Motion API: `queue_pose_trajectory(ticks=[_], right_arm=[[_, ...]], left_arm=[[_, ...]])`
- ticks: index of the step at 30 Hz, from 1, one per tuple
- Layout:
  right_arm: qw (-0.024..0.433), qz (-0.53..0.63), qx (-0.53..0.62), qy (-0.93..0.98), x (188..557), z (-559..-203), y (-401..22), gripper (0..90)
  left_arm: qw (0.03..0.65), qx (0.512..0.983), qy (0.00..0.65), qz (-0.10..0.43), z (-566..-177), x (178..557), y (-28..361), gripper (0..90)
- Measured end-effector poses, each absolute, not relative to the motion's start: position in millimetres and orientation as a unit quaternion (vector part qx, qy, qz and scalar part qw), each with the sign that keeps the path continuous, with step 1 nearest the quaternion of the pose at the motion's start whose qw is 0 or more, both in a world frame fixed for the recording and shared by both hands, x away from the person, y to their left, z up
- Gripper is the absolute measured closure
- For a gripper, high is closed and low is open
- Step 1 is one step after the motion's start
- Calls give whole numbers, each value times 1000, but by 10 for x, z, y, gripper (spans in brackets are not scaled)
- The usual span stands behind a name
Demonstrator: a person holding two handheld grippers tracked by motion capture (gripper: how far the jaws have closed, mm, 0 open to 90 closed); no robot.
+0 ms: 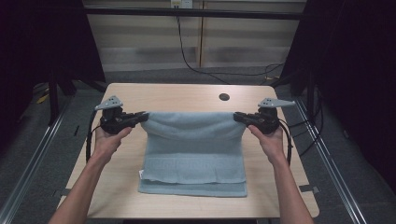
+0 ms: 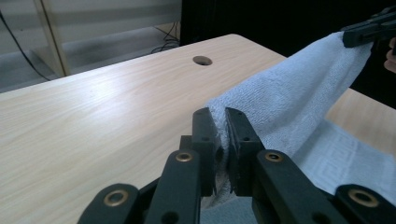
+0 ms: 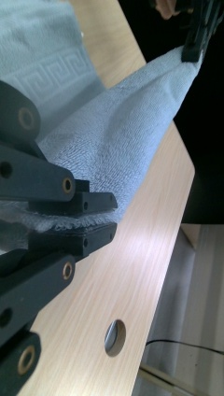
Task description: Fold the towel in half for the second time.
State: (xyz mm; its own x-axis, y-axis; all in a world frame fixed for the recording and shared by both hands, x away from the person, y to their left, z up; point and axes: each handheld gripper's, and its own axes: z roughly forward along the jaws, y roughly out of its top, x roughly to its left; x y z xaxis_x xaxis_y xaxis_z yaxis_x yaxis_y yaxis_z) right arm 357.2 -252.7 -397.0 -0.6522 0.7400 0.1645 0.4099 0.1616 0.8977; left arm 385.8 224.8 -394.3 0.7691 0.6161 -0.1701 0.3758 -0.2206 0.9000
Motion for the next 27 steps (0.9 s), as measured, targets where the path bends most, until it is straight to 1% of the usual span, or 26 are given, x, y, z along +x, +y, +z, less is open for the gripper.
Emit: queue_pose_trajectory(ticks=[8, 9, 10, 17, 18, 20, 23, 27], right_arm=[[164, 528, 362, 750, 3312, -3877, -2548, 847], [163, 527, 356, 755, 3200, -3869, -2532, 847], [163, 525, 352, 757, 3156, -3879, -2527, 847], [134, 491, 354, 785, 2848, -4189, -2492, 843], [136, 487, 350, 788, 2792, -4229, -2477, 839], [134, 480, 342, 796, 2665, -4300, -2448, 835], [132, 476, 342, 799, 2524, -4360, -2436, 825], [119, 466, 338, 809, 2380, -4466, -2406, 808]], left_arm=[[551, 768, 308, 111, -3898, 3625, 2298, 834], [550, 769, 306, 113, -3912, 3564, 2312, 834], [558, 764, 306, 104, -3965, 3470, 2328, 835], [536, 780, 313, 78, -4300, 3195, 2363, 834], [536, 780, 313, 78, -4300, 3195, 2363, 834], [507, 802, 306, 80, -4354, 3084, 2342, 834], [503, 808, 298, 72, -4374, 2969, 2377, 832], [490, 813, 309, 56, -4526, 2883, 2419, 828]])
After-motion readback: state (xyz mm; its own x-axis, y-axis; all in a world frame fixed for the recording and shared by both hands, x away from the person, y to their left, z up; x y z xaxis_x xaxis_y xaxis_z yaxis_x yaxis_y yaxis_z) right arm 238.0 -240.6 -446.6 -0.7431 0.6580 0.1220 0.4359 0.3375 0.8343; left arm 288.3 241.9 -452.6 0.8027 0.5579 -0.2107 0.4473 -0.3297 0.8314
